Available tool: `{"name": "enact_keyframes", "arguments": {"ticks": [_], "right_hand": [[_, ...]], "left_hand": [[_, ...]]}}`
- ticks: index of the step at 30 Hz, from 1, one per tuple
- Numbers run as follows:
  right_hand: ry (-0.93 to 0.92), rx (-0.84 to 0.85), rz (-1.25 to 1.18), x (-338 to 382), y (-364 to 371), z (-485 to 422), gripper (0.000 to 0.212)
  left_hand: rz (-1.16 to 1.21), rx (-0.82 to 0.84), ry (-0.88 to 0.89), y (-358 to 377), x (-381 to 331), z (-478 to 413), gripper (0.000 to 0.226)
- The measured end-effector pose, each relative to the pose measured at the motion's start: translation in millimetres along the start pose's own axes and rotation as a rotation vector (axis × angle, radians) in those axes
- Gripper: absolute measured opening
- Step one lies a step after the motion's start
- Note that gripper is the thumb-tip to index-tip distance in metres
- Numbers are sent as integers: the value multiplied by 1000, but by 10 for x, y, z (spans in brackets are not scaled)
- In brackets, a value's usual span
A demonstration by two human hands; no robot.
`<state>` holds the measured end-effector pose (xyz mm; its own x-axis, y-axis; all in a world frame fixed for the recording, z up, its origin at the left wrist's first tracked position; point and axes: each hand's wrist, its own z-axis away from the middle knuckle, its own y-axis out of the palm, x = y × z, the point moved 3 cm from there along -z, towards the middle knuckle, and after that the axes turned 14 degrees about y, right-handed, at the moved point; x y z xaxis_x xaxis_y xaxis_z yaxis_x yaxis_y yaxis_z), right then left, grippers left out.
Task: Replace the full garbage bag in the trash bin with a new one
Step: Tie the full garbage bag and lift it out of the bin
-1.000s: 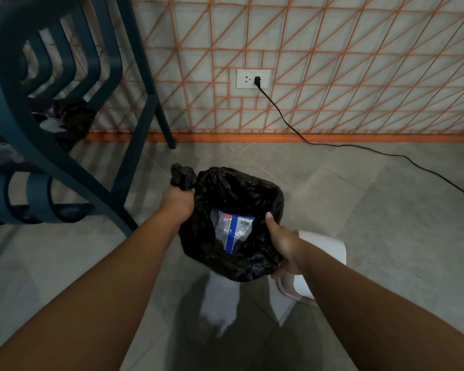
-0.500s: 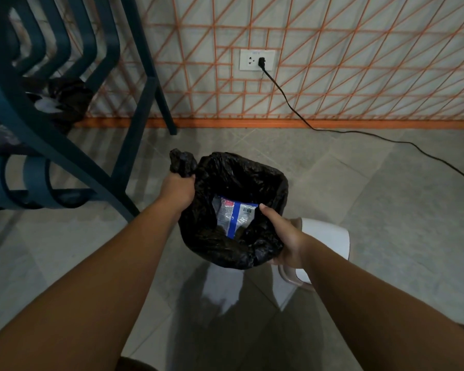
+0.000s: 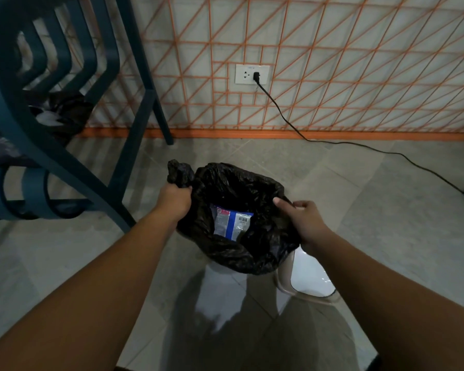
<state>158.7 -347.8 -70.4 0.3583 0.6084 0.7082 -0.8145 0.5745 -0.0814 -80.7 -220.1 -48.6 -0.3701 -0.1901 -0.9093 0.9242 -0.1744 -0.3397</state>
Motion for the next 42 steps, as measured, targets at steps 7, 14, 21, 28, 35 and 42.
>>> {"name": "enact_keyframes", "arguments": {"ticks": [7, 14, 21, 28, 35, 42], "right_hand": [[-17, 95, 282, 443, 32, -2, 27], [183, 333, 560, 467, -174, -27, 56], [255, 395, 408, 421, -140, -57, 49], [47, 90, 494, 460, -438, -38, 39], [389, 582, 803, 121, -622, 140, 58], [177, 349, 554, 109, -352, 147, 21]], "left_hand": [[17, 35, -76, 48, 17, 18, 36], [88, 82, -152, 123, 0, 35, 13], [118, 135, -150, 129, -101, 71, 23], [131, 155, -165, 66, -181, 131, 16], [52, 223, -82, 130, -217, 150, 24], [55, 271, -52, 210, -189, 125, 16]]}}
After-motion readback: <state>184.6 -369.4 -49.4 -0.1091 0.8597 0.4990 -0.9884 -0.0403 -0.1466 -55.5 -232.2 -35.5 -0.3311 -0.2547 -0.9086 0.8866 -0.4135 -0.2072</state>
